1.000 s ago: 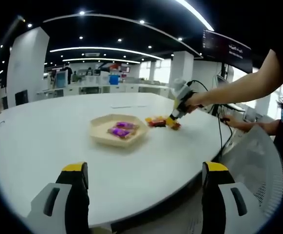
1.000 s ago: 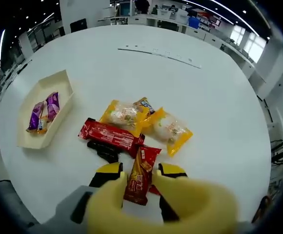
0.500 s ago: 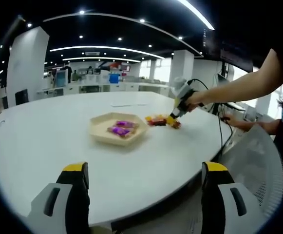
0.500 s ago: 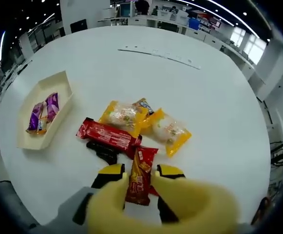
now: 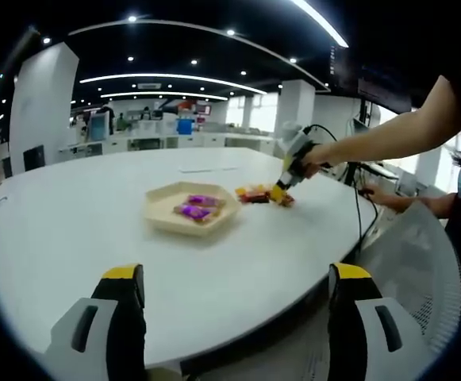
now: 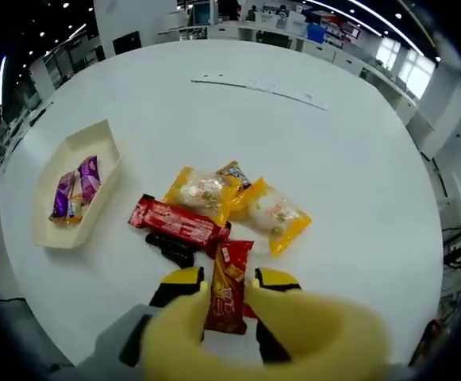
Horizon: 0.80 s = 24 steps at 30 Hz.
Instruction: Place the target food into the container with the food tongs after gripping and lifting it, then release it inside without dropping or visibly crushing the food.
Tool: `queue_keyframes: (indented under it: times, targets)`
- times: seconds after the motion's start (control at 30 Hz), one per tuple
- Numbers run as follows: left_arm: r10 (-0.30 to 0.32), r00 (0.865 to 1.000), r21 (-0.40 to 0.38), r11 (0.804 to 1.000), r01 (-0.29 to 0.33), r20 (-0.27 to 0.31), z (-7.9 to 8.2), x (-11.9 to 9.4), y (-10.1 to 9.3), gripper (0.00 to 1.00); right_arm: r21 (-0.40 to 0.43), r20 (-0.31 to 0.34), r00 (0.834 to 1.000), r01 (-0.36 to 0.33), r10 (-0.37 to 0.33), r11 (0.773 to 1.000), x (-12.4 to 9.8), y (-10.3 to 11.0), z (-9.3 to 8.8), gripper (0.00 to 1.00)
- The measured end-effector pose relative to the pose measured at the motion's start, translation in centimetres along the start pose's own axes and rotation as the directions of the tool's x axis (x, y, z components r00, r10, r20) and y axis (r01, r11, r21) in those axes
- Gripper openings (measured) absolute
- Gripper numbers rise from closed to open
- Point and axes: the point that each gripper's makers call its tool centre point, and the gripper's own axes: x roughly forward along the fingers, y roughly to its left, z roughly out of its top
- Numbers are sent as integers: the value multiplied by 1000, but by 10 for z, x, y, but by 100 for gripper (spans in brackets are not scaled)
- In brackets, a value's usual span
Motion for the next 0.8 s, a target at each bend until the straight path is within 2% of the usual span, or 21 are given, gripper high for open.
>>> queue_keyframes:
  times: [0.1,0.23,0.63,0.8]
  targets:
    - [1,1000,0,1000,-1,4,0,0,0,92,-15,28,1000,0,1,1000,-11,2,14,24]
    - [4,1000,-5,1000,-4,15,2,-1,1,92,-33,44,999,5,-3,999,-23,8,20,24]
    - [-2,1000,-1,1000,2,28,4,0,0,92,-30,71,997,2,0,1000,-40,12,39,24]
    - [4,999,-4,1000,-4,42,6,-1,1,92,-40,93,996,-2,6,999,-48,20,54,24]
